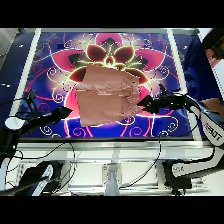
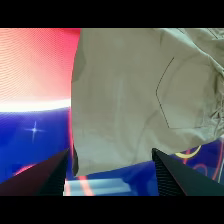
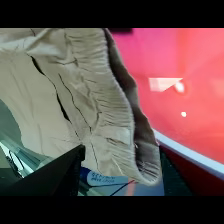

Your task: Fold the clothes and pants, and hang the long-sleeved shirts on hangers.

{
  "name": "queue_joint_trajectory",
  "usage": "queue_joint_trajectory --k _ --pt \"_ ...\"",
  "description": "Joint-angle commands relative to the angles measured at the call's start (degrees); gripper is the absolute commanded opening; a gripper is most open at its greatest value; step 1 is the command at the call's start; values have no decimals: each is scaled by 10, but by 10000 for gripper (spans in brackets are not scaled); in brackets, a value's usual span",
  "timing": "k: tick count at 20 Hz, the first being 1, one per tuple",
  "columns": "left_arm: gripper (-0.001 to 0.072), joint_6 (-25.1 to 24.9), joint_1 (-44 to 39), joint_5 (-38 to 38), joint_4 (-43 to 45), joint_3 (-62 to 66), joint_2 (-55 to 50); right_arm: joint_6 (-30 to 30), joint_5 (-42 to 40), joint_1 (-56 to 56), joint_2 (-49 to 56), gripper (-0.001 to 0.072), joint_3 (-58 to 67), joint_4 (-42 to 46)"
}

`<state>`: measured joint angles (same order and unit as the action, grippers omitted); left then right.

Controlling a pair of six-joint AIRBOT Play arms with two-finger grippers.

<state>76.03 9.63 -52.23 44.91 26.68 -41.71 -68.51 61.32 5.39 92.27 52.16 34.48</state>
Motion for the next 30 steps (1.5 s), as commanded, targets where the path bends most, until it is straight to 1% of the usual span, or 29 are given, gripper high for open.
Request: queue_joint_trajectory --k 1,2,3,4,5,7,9,10,11,12,15,18,19,20,21,22,23,24,25,26,29,30 --pt "592 0 1 2 0 0 0 -14 45 -12 37 539 40 23" --pt "592 0 1 2 0 0 0 -10 65 -13 46 537 47 24" --pt "592 0 1 2 0 0 0 -4 78 -13 51 484 52 26" --pt "592 0 1 2 0 0 0 9 81 -13 52 398 52 26" --pt "592 0 1 2 0 0 0 24 81 -13 52 371 52 26" --pt "591 -1 1 2 1 -1 0 40 84 -13 52 363 52 28" --pt "591 -18 1 4 1 -4 0 69 93 -13 52 369 52 29" --pt "592 -31 1 6 1 -10 0 84 99 -13 52 416 52 29" --pt "592 -35 1 7 1 -16 0 87 101 -13 52 512 52 33" --pt "592 -34 1 6 1 -22 0 87 100 -13 52 544 52 37" --pt "592 -34 1 10 0 -26 0 86 90 -25 53 540 52 36" --pt "592 -35 1 39 1 -26 0 87 61 -54 53 537 52 37" --pt "592 -35 1 56 5 -26 0 87 49 -59 53 498 52 37" --pt "592 -34 1 74 12 -26 0 87 42 -62 53 392 52 37" --pt "592 -34 1 88 23 -26 0 87 40 -62 53 342 52 36" --pt "593 -34 1 93 31 -26 -4 87 40 -62 53 325 52 36" --pt "613 -34 1 92 31 -26 -14 87 40 -61 53 308 52 36" --pt "681 -27 1 92 30 -26 -30 89 40 -61 53 300 52 36" --pt "702 -23 1 92 30 -26 -49 97 43 -61 53 172 52 34" --pt "702 -23 1 92 26 -26 -72 97 45 -61 53 21 52 32" --pt "702 -24 1 92 -29 -26 -136 102 47 -61 53 20 52 32" --pt "702 -32 1 95 -48 -26 -153 110 47 -61 53 20 52 33"
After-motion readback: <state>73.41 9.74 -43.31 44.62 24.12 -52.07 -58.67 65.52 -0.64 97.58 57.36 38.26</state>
